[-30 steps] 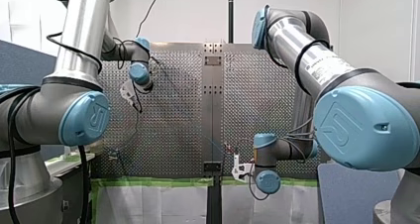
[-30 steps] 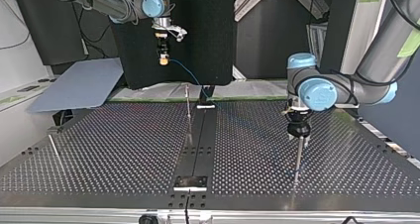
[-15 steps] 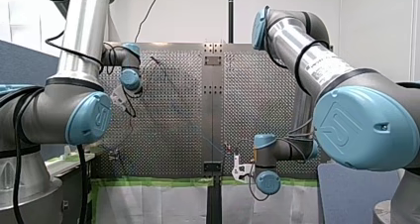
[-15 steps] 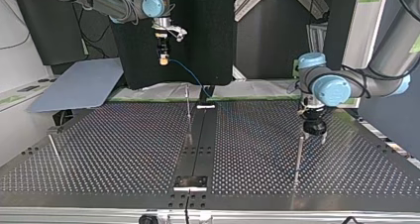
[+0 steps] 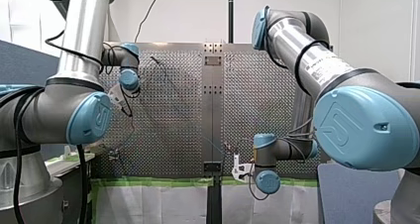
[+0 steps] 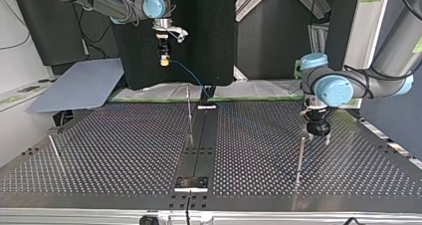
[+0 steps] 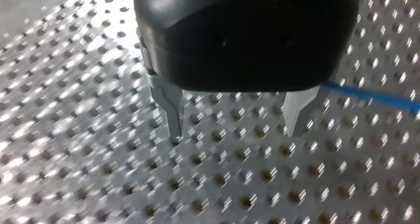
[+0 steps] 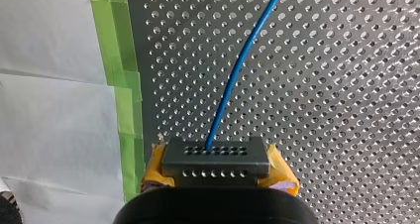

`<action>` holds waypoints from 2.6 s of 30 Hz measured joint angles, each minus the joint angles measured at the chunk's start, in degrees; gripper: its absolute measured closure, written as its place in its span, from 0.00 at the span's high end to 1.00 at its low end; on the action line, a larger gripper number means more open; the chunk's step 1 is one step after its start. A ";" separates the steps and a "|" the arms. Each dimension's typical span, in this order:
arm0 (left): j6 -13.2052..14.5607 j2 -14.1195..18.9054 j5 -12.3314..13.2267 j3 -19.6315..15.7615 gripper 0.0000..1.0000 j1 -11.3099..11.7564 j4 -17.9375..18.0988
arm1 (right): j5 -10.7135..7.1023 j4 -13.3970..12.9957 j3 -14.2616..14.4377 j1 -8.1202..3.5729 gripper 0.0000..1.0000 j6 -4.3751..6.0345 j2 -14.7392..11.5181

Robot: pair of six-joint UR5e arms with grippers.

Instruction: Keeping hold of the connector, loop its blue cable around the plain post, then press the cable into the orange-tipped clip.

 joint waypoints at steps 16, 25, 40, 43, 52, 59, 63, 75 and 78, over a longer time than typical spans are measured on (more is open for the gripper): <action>-5.36 4.03 7.74 -3.92 1.00 0.38 -2.44 | 0.00 0.17 -0.34 -0.05 0.00 0.10 0.00; -5.22 8.53 11.99 -7.26 1.00 0.97 -3.16 | 0.00 0.16 -0.39 -0.04 0.00 0.12 0.00; -3.82 16.73 18.30 -12.38 1.00 1.18 -5.21 | 0.00 0.35 -0.65 -0.05 0.00 0.10 -0.01; -3.82 18.40 19.03 -13.48 1.00 1.18 -6.30 | 0.00 0.47 -0.75 -0.04 0.00 0.07 -0.01; -0.54 23.46 20.56 -10.03 1.00 0.78 -11.10 | -0.07 0.53 -0.94 -0.03 0.00 0.09 -0.01; 3.33 27.38 18.37 -6.13 1.00 0.05 -15.03 | -0.14 0.62 -0.99 -0.04 0.00 0.09 0.00; 5.68 29.71 16.12 -3.79 1.00 -0.28 -17.39 | -0.17 0.66 -1.01 -0.05 0.00 0.09 0.00; 12.07 31.11 9.89 2.59 1.00 -3.96 -23.75 | -0.21 0.86 -1.01 -0.06 0.00 0.12 -0.04; 13.93 29.46 8.05 4.46 1.00 -5.78 -25.61 | -0.21 0.92 -1.06 -0.06 0.00 0.08 -0.04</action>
